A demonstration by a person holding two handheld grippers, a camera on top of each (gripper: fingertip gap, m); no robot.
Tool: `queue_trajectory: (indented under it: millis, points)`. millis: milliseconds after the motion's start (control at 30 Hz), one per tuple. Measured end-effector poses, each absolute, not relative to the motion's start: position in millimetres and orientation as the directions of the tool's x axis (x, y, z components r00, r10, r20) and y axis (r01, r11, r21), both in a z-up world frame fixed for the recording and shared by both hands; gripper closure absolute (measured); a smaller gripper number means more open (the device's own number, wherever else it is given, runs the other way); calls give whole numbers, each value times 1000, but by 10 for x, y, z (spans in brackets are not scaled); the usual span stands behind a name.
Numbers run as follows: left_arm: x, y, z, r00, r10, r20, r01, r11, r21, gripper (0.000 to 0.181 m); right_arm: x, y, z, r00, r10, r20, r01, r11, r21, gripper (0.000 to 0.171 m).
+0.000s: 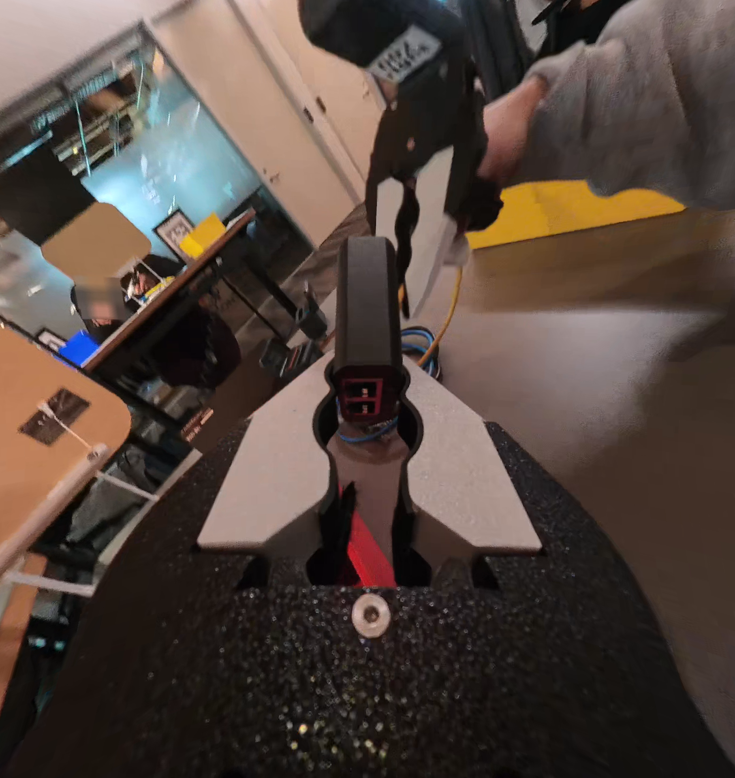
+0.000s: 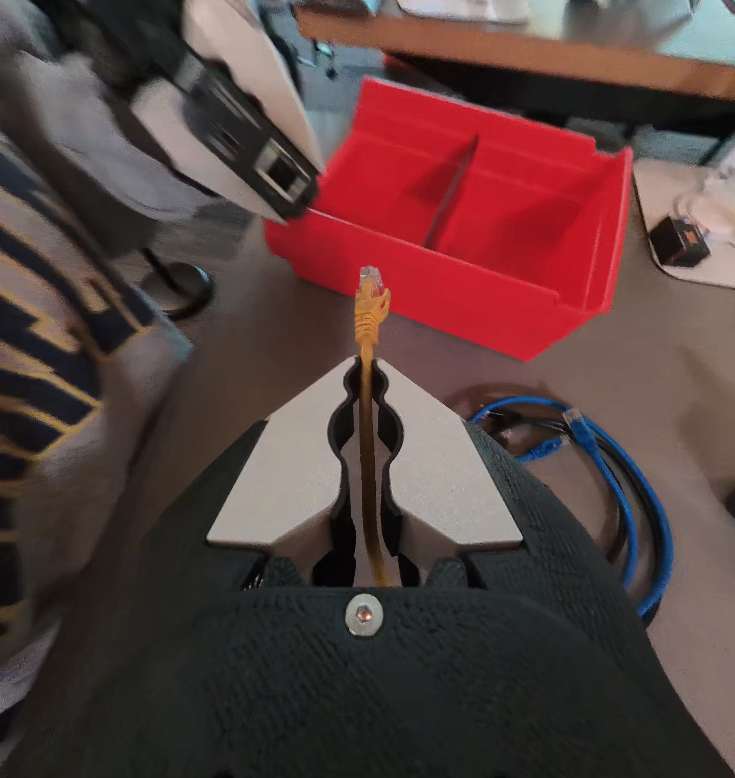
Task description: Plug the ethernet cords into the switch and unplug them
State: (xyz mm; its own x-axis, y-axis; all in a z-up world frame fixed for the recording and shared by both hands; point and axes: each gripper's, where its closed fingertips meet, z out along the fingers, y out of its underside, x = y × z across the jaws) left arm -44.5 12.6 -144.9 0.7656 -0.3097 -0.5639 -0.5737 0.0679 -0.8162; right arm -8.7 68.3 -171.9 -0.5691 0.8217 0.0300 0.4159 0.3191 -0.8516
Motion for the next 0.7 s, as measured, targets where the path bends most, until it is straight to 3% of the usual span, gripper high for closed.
queue_trajectory:
  millis: [33,267,700]
  points:
    - [-427,148,-1441,752,-314,-579,-586,84,-806,160,7,645,-1599,-596,803,12,406,314,-858,169]
    - [-211,226,-1412,651,-365,-666,-646,195,-738,160,313,539,-1383,-669,742,46,432,438,-789,169]
    - [-42,287,-1472,613,-440,-656,-652,187,-735,159,390,516,-1391,-674,720,169,427,565,-706,169]
